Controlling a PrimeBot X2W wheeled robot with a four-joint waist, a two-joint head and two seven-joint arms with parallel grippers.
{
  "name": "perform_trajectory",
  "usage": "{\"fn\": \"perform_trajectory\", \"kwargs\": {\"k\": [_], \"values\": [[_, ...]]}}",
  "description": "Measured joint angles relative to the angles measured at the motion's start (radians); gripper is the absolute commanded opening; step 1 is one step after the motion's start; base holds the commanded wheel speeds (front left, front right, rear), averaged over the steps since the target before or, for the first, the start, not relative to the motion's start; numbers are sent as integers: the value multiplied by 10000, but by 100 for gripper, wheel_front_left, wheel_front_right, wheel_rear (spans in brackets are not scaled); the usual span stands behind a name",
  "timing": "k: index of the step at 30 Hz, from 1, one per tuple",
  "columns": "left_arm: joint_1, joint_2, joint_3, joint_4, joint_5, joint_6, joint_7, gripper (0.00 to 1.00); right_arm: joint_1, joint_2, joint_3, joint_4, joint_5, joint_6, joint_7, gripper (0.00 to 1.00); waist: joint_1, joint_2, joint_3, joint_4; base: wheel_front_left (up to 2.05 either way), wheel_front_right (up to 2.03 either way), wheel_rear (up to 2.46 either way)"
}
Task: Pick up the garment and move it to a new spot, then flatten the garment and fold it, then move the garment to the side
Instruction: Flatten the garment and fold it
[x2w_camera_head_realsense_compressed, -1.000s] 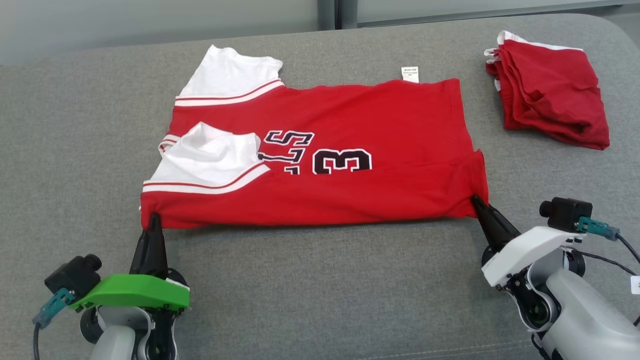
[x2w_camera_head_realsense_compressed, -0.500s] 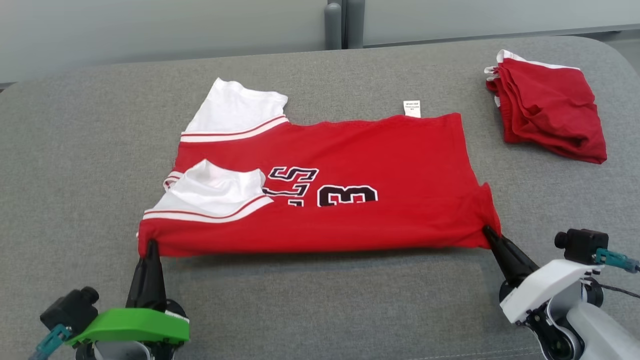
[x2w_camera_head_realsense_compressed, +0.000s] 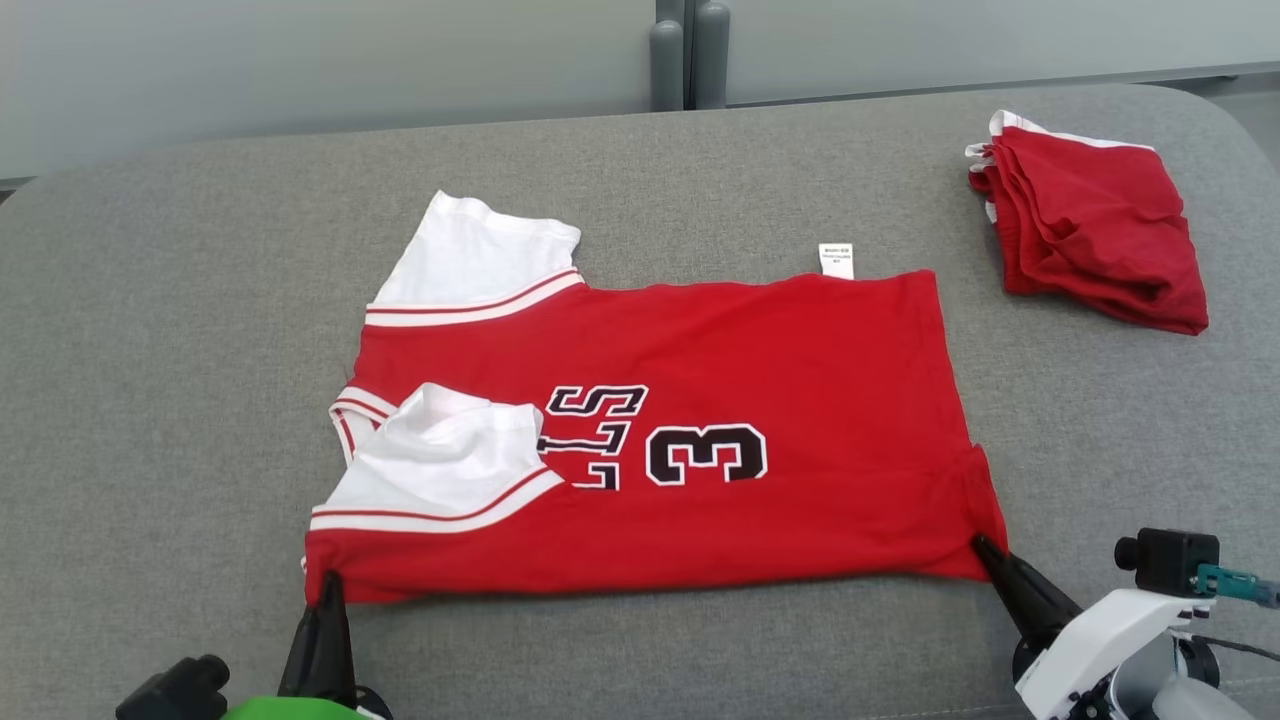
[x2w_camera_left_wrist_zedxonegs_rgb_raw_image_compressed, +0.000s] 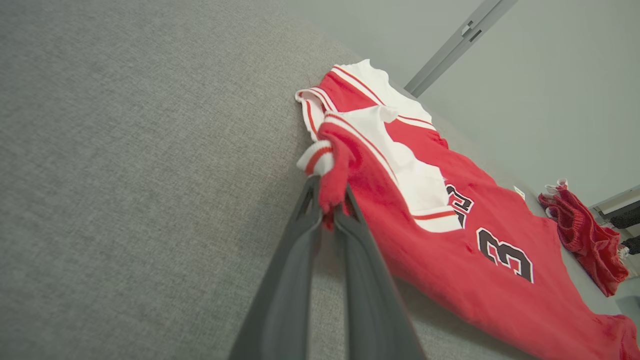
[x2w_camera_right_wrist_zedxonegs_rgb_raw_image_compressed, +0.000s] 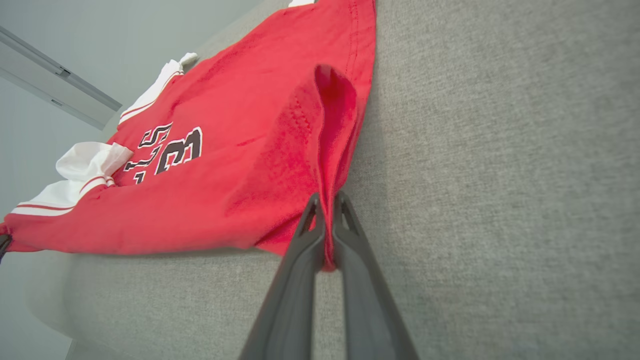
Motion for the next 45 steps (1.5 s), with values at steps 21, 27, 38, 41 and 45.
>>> {"fn": "perform_trajectory", "kwargs": {"k": [21,27,38,41,45], "values": [[282,159,-291,1064,196,384,698,100,335,334,123,754,391,-219,554,100,0,0,-360,-170,0,0,0],[282,169,-238,1174,196,441,708,100,298,322,84,796,305,-297,462,100,0,0,-317,-171,0,0,0],[391,642,345,861,391,654,539,100,262,-209,-380,660,-113,-719,-138,100,0,0,-221,-143,0,0,0],[362,792,353,527,604,660,414,100,-32,-389,-506,420,-357,-823,-316,100,0,0,-222,-142,0,0,0],[130,815,211,163,907,660,339,100,-600,-510,-598,-36,-859,-988,-451,100,0,0,-237,-145,0,0,0]]}}
